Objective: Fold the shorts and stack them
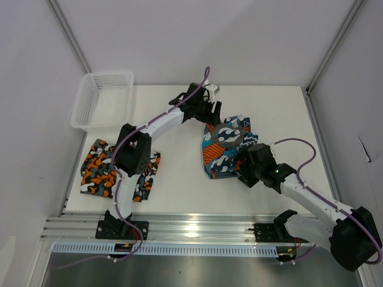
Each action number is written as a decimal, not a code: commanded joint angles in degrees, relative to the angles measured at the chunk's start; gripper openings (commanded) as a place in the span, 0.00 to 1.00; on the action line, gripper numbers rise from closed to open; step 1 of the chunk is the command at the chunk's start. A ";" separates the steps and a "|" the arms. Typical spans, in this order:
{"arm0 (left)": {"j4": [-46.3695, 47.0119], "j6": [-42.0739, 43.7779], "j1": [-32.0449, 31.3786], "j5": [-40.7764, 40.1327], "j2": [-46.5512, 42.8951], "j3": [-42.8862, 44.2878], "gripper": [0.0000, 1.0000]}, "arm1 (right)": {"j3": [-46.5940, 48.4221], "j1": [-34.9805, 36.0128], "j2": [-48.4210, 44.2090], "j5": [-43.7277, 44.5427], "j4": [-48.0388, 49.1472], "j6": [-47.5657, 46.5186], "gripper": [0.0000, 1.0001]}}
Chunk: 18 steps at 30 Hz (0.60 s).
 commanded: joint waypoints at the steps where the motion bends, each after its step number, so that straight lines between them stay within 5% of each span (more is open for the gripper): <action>1: -4.71 5.75 -0.23 2.42 2.48 4.72 0.75 | -0.50 3.40 2.18 7.93 4.40 11.98 0.94; 16: -8.49 3.74 0.12 -0.83 11.71 10.52 0.73 | -3.49 3.93 11.94 13.56 10.92 18.66 0.78; 18: -9.28 1.64 0.73 -1.27 12.94 11.75 0.68 | -3.41 3.05 13.26 13.65 11.44 18.31 0.65</action>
